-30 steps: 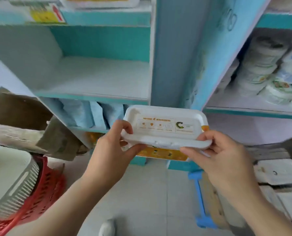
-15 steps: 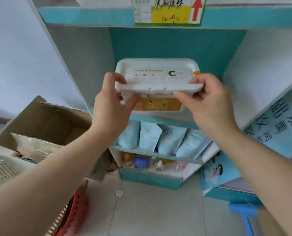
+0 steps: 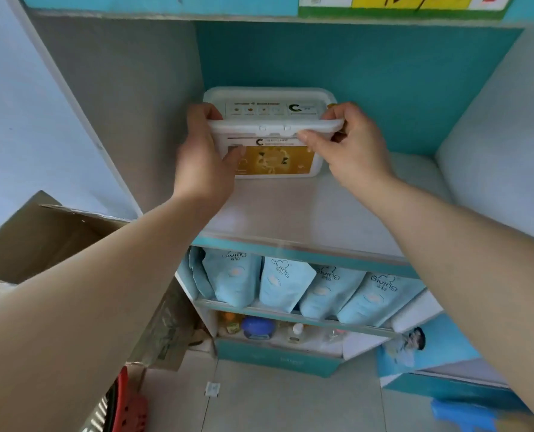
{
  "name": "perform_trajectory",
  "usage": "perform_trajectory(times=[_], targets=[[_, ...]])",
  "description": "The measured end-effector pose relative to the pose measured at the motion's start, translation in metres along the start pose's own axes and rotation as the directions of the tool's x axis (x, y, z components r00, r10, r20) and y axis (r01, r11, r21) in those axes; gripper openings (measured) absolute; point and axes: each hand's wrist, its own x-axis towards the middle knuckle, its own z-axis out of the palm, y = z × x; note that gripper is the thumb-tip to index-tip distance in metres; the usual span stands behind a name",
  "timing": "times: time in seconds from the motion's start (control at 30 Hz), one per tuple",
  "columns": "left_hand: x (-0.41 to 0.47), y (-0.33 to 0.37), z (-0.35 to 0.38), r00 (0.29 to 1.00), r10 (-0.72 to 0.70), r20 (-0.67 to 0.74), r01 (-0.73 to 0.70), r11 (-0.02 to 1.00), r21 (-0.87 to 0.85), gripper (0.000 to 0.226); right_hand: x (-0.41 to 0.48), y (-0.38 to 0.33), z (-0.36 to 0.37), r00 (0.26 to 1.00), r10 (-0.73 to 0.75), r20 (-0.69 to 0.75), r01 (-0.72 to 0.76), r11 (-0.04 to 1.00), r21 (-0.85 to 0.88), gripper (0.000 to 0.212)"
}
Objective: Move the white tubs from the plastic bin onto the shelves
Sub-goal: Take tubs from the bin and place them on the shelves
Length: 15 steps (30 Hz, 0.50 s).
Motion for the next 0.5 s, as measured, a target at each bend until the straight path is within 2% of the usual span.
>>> perform_trajectory(times=[0.13,0.3,0.4,0.5], targets=[[0.013,-0.003,0.004,0.999,-0.038,-0.003,0.038,0.998,-0.048,0.048,0.017,0.002,0.008,1.000,-0.005,0.002,0.005,1.000,0.018,0.031],[0.017,-0.005,0.006,0.998,-0.057,0.031,0.057,0.998,-0.016,0.055,0.017,0.003,0.011,1.000,0.003,-0.023,-0.003,1.000,0.020,0.034],[0.009,0.002,0.007,0.997,-0.060,0.045,0.058,0.997,0.053,0.068,0.006,-0.004,0.008,0.999,-0.033,-0.022,0.031,0.995,-0.099,0.045],[-0.011,0.013,0.007,0.999,0.005,0.033,-0.012,0.972,0.236,0.077,-0.016,-0.013,-0.009,0.994,-0.103,-0.019,0.095,0.963,-0.252,0.054]])
